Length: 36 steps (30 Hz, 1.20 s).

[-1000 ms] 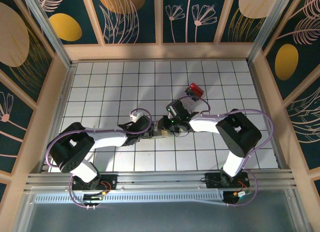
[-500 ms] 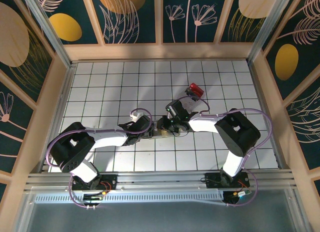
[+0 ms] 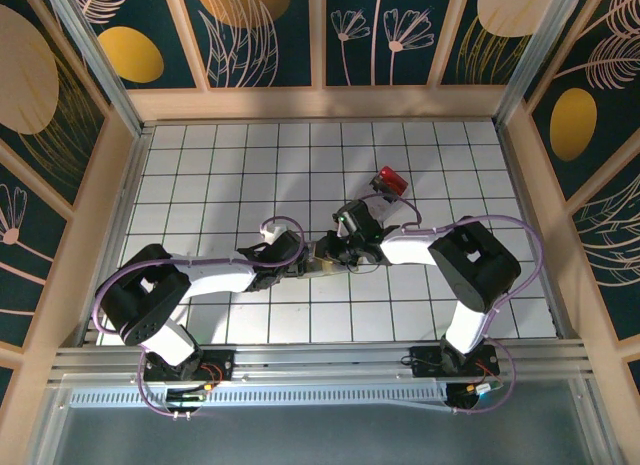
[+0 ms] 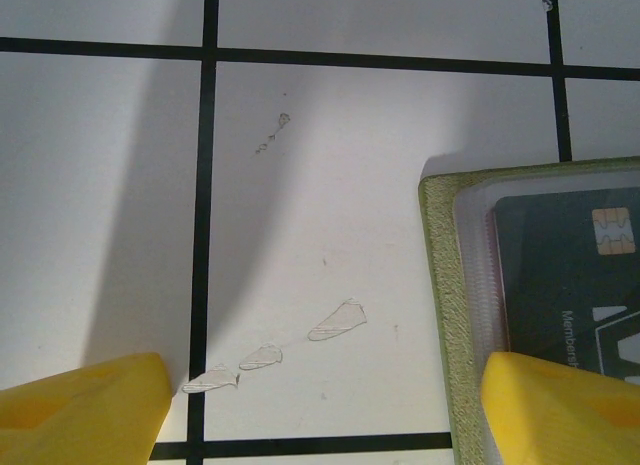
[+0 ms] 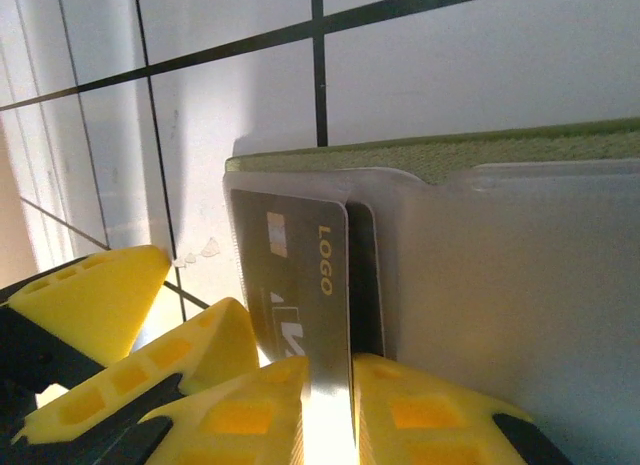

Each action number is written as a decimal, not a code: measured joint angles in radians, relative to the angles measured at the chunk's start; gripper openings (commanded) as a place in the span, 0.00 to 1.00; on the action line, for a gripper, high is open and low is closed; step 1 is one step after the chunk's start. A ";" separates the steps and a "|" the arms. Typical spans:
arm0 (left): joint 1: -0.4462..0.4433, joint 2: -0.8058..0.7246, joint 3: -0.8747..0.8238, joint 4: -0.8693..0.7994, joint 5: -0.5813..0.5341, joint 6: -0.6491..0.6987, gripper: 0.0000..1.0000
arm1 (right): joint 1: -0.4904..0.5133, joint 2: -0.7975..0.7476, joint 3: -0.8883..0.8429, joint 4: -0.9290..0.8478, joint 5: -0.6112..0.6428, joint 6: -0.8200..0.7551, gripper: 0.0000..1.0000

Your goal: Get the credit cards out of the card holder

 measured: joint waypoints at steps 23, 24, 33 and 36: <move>-0.006 0.009 0.007 -0.008 -0.019 -0.018 0.84 | -0.053 -0.058 -0.114 0.141 -0.097 0.038 0.12; -0.006 0.009 0.007 -0.008 -0.019 -0.019 0.84 | -0.055 -0.061 -0.117 0.143 -0.098 0.038 0.12; -0.006 0.016 0.016 -0.017 -0.023 -0.023 0.84 | -0.064 -0.081 -0.126 0.161 -0.107 0.042 0.12; -0.006 0.019 0.019 -0.019 -0.023 -0.026 0.84 | -0.069 -0.085 -0.127 0.163 -0.108 0.042 0.13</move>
